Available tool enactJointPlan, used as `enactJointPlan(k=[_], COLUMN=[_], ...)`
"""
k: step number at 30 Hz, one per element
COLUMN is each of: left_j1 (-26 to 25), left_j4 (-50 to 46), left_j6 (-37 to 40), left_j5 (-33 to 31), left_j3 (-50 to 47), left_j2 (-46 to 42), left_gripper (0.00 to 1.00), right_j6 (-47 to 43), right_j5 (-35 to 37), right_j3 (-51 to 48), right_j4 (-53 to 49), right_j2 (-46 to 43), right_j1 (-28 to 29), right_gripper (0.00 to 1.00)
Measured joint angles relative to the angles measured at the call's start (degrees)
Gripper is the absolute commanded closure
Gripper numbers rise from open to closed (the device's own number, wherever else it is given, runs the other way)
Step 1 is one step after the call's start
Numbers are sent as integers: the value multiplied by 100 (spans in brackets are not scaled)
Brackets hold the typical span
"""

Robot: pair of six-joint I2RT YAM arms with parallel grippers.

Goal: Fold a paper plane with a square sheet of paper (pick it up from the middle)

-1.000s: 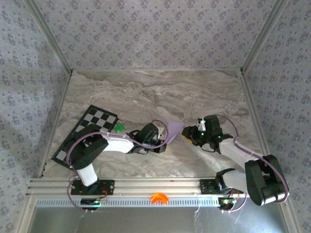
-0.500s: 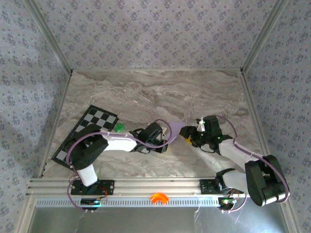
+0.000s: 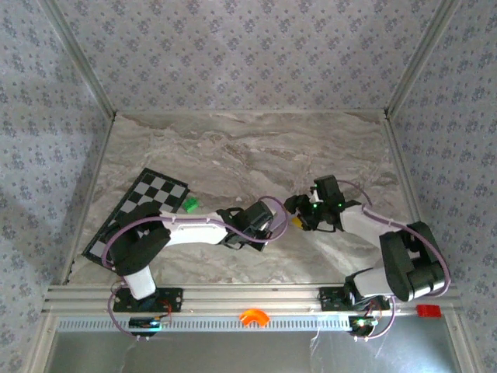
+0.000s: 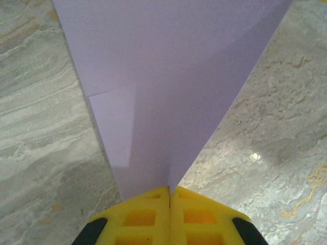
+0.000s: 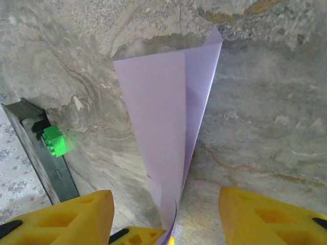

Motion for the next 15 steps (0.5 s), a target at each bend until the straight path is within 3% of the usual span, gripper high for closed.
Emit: enactJointPlan(k=[6,15], left_j1=[-122,-264], left_j4=[-273,-660], left_j6=[216,415], left_j5=[-282,-575], left_j3=[177,345], left_j2=[0,7], left_gripper=[99,99], right_j6=[13,13], right_j5=[-83,-118], right_j3=[155,280], right_j4=[-59,-107], right_j2=[472,660], right_j1=[96,236], right_gripper=[61,69])
